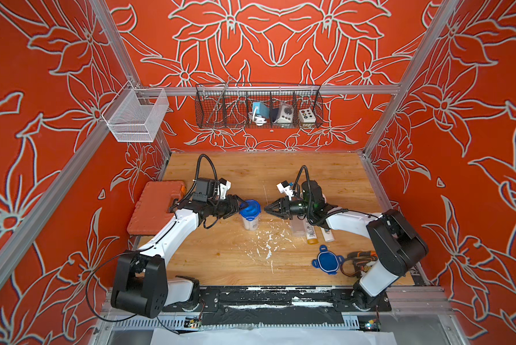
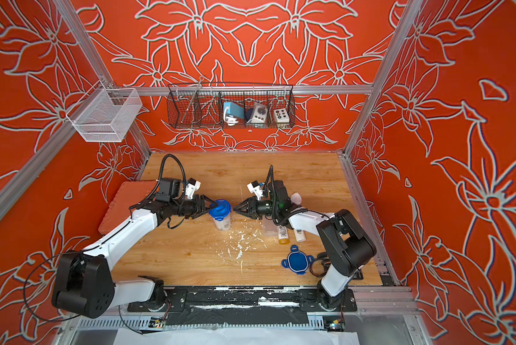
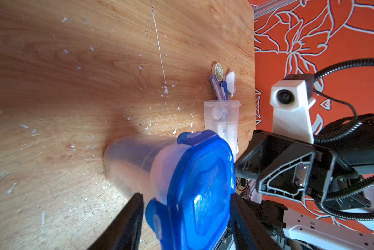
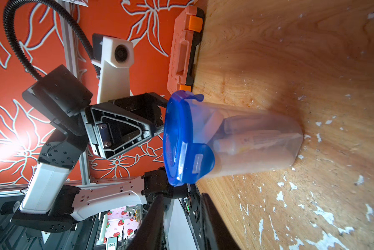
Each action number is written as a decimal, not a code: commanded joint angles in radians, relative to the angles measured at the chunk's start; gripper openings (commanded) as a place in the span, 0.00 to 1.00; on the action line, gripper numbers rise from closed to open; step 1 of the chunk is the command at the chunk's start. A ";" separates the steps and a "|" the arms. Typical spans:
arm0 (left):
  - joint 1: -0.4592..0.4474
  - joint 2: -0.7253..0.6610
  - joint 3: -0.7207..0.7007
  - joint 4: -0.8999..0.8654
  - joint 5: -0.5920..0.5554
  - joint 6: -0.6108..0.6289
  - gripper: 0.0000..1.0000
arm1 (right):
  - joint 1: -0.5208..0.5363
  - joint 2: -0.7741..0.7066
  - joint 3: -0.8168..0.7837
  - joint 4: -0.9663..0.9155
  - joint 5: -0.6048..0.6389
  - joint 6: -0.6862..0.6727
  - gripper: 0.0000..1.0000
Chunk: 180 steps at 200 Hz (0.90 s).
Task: Take out toiletry kits
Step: Unfasten the latch on the container.
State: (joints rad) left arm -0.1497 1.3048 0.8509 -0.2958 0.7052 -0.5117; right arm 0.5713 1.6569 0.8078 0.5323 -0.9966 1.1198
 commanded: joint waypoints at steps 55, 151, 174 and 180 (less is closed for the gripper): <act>-0.007 0.053 0.002 0.040 0.067 0.025 0.57 | -0.003 0.107 -0.024 0.266 -0.044 0.142 0.37; -0.007 0.039 -0.064 -0.023 -0.064 0.044 0.54 | 0.036 0.246 -0.002 0.529 -0.054 0.295 0.42; -0.007 0.040 -0.072 -0.040 -0.095 0.048 0.53 | 0.039 0.277 0.005 0.589 -0.056 0.334 0.41; -0.007 0.042 -0.075 -0.042 -0.104 0.045 0.53 | 0.039 0.281 0.005 0.595 -0.056 0.336 0.40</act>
State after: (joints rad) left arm -0.1524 1.3380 0.8169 -0.2546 0.7002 -0.4923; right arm 0.5968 1.9003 0.7994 1.0256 -1.0401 1.3899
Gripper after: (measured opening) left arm 0.531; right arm 0.409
